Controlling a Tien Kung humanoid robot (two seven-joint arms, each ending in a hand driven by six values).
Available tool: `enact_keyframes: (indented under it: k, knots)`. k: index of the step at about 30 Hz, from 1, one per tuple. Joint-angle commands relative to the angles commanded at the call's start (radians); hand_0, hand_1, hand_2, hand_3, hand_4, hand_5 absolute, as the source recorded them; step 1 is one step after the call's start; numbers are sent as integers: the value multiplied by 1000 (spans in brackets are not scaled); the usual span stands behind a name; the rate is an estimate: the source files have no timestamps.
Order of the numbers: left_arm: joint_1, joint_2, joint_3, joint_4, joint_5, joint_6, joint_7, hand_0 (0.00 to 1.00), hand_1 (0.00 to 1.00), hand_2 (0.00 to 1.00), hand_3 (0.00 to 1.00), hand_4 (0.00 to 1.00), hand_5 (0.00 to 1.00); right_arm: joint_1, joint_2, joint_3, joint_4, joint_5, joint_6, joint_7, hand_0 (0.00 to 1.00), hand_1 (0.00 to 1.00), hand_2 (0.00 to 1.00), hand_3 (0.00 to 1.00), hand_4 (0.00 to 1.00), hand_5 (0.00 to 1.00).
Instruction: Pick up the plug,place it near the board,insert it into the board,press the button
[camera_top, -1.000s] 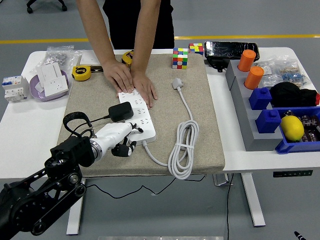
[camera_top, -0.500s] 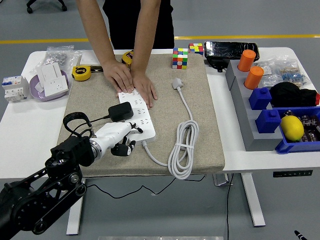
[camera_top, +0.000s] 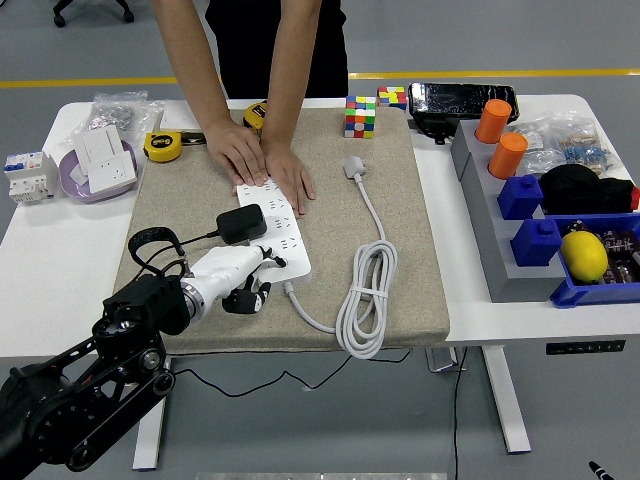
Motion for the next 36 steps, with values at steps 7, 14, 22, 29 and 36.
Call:
enact_keyframes:
  k: [7, 14, 22, 29, 36]
  knots:
    - [4, 0, 3, 5, 13, -5, 4, 165, 52, 149, 759, 403, 84, 0, -1, -1, 0, 0, 0, 1, 891, 788, 760, 793, 998, 998]
    - [8, 2, 4, 3, 22, 0, 0, 164, 52, 148, 754, 402, 82, -3, -1, -2, 0, 0, 0, 1, 891, 788, 760, 794, 998, 998]
    - [17, 2, -32, -56, 53, 24, -15, 166, 53, 148, 750, 400, 81, -4, 0, -4, 0, 1, 0, 0, 891, 788, 760, 794, 998, 998]
    - [62, -6, -131, -139, 77, 119, -74, 205, 88, 179, 656, 507, 114, -5, 2, -1, 0, -2, 1, -1, 891, 788, 760, 794, 998, 998]
    - [179, -47, -296, -187, -120, 323, -275, 452, 490, 505, 595, 898, 304, -3, 1, 1, 0, -1, 0, 1, 891, 788, 760, 794, 998, 998]
